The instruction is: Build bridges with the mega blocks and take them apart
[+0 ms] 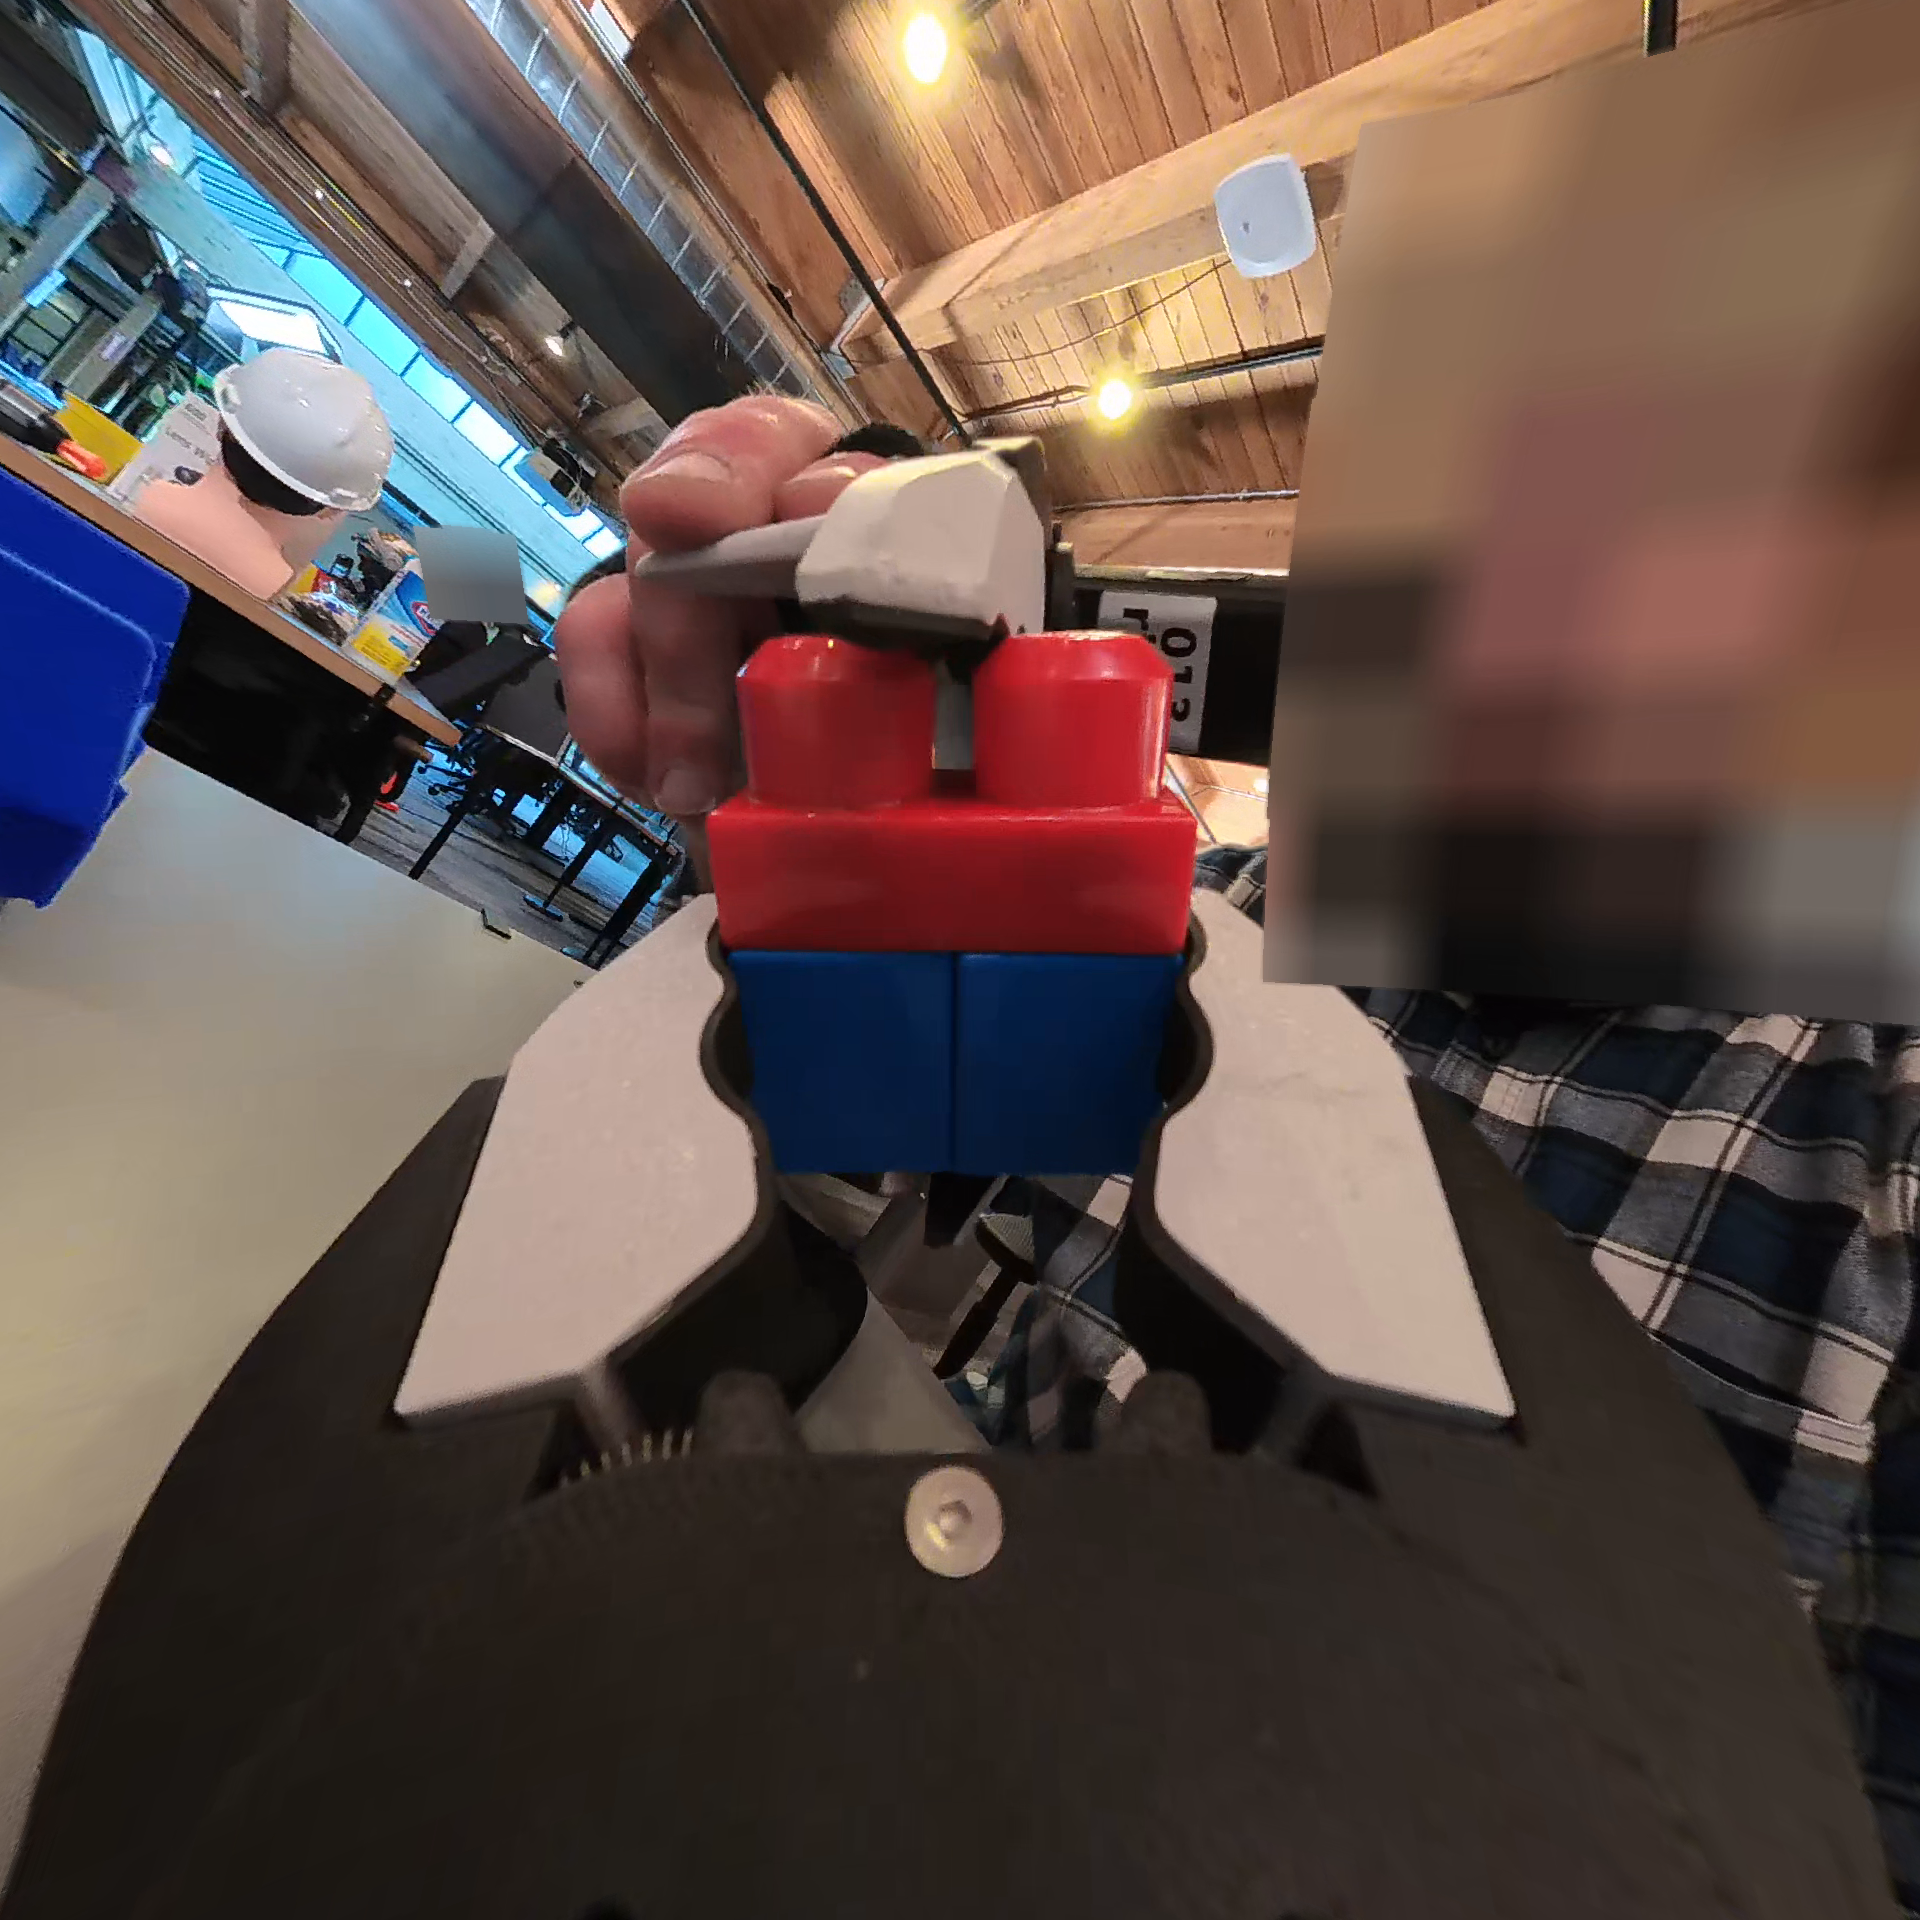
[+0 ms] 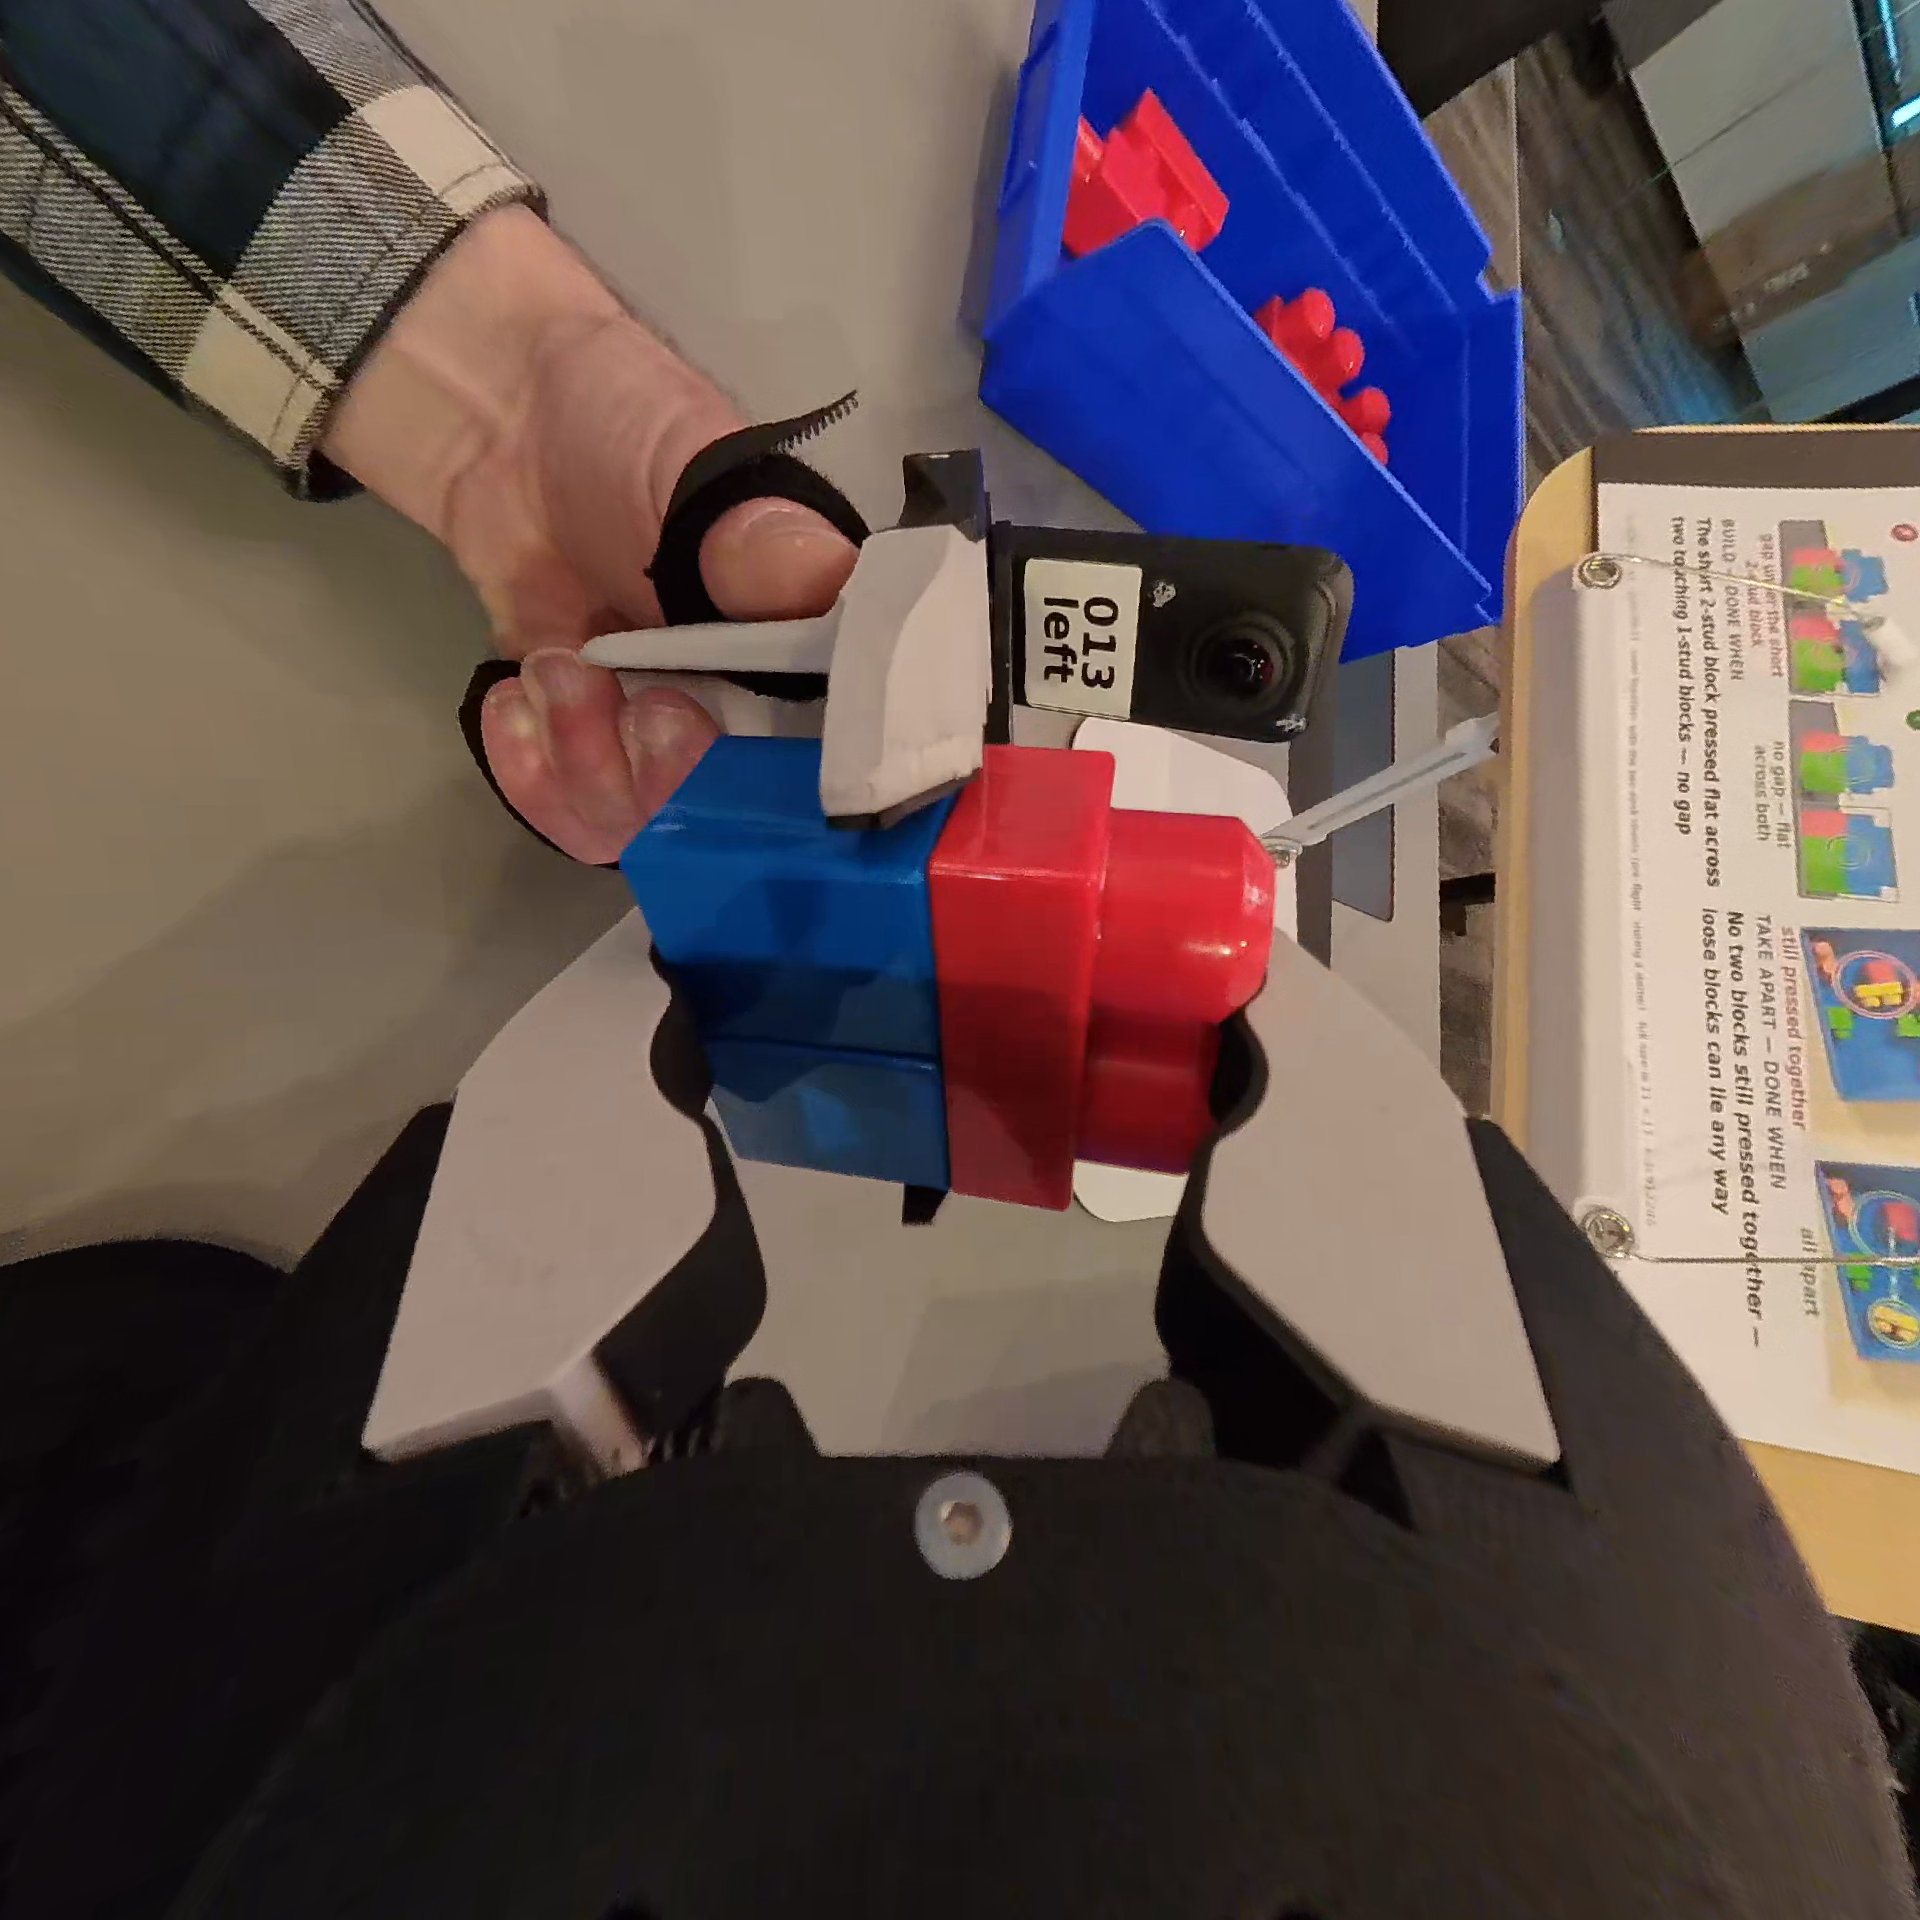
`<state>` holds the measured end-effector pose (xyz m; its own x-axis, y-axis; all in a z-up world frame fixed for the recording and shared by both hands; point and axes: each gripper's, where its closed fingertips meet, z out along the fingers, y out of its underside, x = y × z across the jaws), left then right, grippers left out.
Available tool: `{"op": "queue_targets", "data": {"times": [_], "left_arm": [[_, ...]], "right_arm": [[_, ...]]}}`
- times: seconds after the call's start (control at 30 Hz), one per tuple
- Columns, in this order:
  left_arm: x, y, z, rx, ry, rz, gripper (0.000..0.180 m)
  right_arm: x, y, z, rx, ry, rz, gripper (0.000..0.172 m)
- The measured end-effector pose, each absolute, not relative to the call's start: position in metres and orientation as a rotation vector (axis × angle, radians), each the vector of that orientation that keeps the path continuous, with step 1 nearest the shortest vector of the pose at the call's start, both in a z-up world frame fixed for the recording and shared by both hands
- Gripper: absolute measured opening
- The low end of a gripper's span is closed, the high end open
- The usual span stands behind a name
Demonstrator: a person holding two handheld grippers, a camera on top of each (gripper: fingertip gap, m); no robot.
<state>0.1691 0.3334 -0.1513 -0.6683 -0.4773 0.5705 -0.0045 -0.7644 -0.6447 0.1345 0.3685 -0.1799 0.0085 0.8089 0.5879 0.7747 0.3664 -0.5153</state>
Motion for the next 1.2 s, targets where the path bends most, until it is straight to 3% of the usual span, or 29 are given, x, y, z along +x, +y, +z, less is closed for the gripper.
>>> {"op": "queue_targets", "data": {"times": [0.6,1.2], "left_arm": [[0.167,0.338,-0.145,-1.158,0.92,-2.295,0.081],[0.151,0.31,-0.101,-0.944,0.951,-2.417,0.076]], "right_arm": [[0.132,0.374,-0.165,-1.416,-1.622,0.044,0.097],[0.114,0.344,-0.12,-1.183,-1.588,-0.073,0.095]]}}
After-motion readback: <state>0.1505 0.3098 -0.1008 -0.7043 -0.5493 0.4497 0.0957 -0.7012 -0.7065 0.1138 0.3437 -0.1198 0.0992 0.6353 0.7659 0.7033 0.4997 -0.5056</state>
